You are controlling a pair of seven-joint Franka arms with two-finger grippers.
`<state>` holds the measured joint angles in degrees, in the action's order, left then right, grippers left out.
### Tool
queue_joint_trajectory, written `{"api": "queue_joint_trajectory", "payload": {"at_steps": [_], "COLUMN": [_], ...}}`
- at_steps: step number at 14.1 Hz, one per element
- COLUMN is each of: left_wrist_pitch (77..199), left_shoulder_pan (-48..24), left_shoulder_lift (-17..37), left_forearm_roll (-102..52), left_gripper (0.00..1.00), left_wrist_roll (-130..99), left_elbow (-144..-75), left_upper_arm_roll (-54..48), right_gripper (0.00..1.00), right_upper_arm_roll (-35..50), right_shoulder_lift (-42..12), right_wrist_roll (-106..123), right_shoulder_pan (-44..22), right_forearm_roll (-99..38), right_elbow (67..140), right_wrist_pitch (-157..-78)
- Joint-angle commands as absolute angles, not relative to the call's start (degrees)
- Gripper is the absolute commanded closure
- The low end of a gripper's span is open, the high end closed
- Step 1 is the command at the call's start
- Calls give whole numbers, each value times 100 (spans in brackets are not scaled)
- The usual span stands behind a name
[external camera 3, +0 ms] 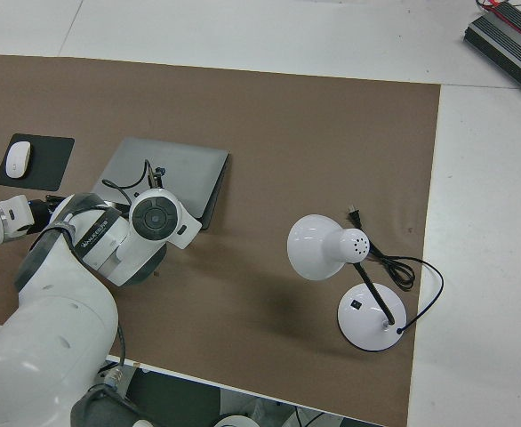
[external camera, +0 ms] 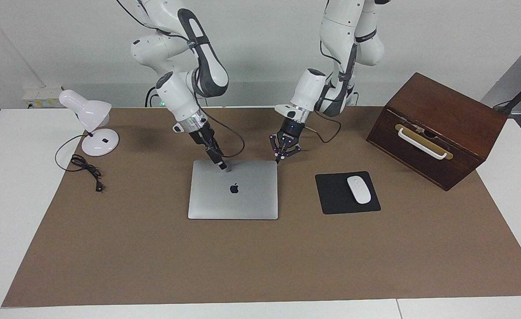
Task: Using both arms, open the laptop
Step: 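Position both grippers at the laptop's front edge under the lid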
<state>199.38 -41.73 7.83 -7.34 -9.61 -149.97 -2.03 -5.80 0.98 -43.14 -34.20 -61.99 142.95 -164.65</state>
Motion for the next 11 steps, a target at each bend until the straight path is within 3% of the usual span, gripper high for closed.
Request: {"api": "queue_joint_trajectory", "payload": {"at_steps": [1,11], "left_wrist_pitch": [20013,20048], "left_shoulder_pan": [-4342,-4280], "left_shoulder_lift": [914,1274], "left_forearm_roll": [-844,-844], "left_gripper": [100,100], "left_wrist_roll": [-678,114], "left_elbow": [-14845,-14529], "left_upper_arm_roll": [-105,-97], "right_gripper": [0,0], "right_upper_arm_roll": [-589,-580], "right_shoulder_lift": [-70,-220], "right_wrist_roll": [-4087,-4043], "right_shoulder_pan": [-3419,-3419], "right_forearm_roll": [-6328,-6328], "right_elbow": [14116,13843], "right_wrist_pitch": [-16488,-16541]}}
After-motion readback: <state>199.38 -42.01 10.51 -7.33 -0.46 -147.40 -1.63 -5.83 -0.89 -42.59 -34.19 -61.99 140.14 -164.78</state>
